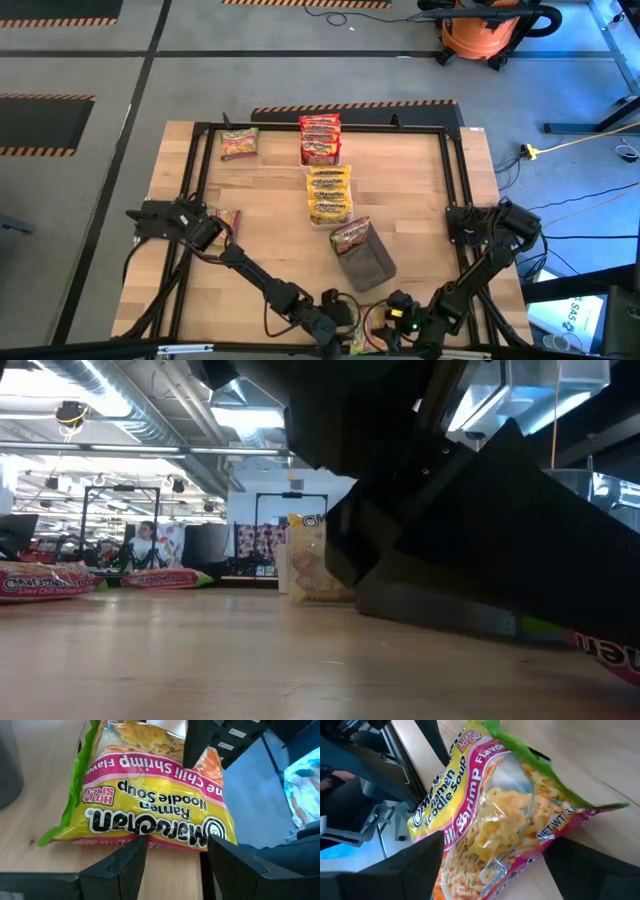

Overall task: Sort Maruchan noodles
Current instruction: Put the green noodle pack into the black bin

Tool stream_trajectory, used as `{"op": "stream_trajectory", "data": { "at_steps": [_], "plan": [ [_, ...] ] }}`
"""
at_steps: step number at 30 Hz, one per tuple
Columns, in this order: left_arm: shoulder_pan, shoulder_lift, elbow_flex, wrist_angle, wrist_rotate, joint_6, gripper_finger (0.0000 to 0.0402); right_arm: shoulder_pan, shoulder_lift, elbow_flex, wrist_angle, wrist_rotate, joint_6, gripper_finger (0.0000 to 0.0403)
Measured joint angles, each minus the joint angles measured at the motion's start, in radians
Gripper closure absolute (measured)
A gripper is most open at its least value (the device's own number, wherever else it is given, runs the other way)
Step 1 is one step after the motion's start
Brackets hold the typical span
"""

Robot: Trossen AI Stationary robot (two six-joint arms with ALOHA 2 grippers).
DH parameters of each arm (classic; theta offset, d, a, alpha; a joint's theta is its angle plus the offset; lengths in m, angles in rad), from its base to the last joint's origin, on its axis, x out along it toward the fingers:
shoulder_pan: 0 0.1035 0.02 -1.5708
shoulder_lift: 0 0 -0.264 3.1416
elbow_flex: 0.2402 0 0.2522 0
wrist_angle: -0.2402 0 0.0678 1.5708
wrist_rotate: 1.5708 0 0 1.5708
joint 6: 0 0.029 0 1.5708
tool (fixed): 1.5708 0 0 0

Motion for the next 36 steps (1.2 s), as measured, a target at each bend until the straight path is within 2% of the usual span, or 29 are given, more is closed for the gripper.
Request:
{"op": "stream_trajectory", "data": {
  "at_steps": [6,10,18,21,27,31,36],
  "plan": [
    [-0.005,0.0,-0.001,-0.003,0.007,-0.002,0.0195,0.002,0.008,-0.006,0.077,0.076,-0.058,0.0113],
    [-0.009,0.0,-0.002,0.003,0.001,0.001,0.0195,-0.002,0.008,-0.005,0.166,0.164,-0.141,0.0136],
    [-0.01,0.0,-0.002,0.029,-0.024,0.002,0.0195,-0.001,0.008,-0.005,0.194,0.183,-0.205,0.0175],
    [-0.01,0.0,-0.002,0.034,-0.045,0.002,0.0195,-0.001,0.007,-0.004,0.194,0.181,-0.233,0.0211],
    [-0.024,-0.008,-0.001,0.04,-0.045,-0.007,0.0195,0.002,0.001,0.0,0.201,0.157,-0.306,0.0307],
    [-0.039,-0.048,-0.001,-0.027,-0.04,-0.025,0.0195,0.024,-0.018,-0.001,0.19,0.144,-0.385,0.0314],
    [-0.081,-0.139,0.001,-0.163,-0.049,-0.026,0.0195,0.056,-0.111,-0.001,0.183,0.089,-0.478,0.0306]
  ]
}}
